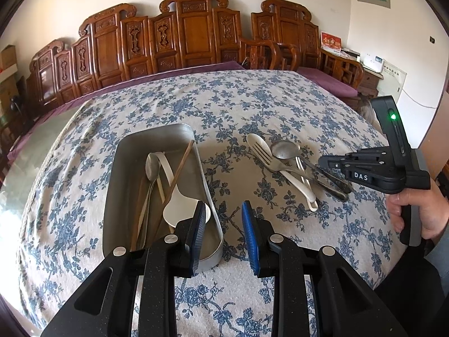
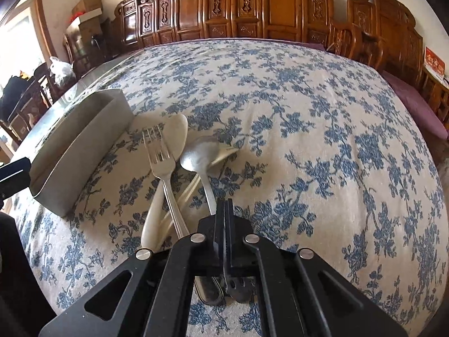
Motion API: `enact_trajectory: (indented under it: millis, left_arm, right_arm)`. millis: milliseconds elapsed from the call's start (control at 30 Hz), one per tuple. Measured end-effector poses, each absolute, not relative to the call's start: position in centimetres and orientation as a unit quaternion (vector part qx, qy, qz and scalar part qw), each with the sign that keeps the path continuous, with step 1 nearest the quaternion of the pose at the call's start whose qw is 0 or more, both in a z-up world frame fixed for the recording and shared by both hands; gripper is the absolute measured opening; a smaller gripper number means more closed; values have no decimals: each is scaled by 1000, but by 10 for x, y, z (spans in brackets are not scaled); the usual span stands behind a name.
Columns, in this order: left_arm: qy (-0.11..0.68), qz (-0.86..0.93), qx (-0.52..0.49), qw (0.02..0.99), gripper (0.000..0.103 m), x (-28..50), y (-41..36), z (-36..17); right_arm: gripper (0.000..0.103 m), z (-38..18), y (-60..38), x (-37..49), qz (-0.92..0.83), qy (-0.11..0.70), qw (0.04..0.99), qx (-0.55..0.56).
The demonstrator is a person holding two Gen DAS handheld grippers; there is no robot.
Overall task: Organize utensils
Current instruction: 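Grasp a metal spoon from the utensil pile with the right tool, then grasp a metal fork with the left tool while the right tool holds its spoon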
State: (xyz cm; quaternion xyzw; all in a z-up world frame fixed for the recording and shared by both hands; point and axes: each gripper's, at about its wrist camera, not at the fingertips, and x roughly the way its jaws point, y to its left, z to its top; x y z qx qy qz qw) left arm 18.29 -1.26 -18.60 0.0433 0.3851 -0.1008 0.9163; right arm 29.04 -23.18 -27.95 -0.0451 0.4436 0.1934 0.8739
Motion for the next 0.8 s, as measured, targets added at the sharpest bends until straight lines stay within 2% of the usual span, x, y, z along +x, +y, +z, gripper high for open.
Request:
enact_trajectory:
  millis: [100,200,300,367,467,800]
  left_arm:
    - [389,-104,42,915,25,183,-13,-186]
    - [395,-107,40,911,25,183,-17,-186]
    - [402,-106,40,909,25,186,-20,-187]
    - [404,-103,44,908,25,188,-23,-186]
    - [410,-97,45,906,25,194,-28,-188]
    - [428,-109,44,896,25,216,-66,-199]
  right_arm:
    - [21,-282,-224,293,198,447,870,-58]
    - [22,-290,-214,298,200,457,863,-79]
    - [22,-290,-210,302,198,454,865,-85]
    - [13,-290,-213,304,197,456,865,-78]
    - [7,-288,-217,304,199,455,865,-69]
    - [7,-255,-262,293,194,404,894,-4]
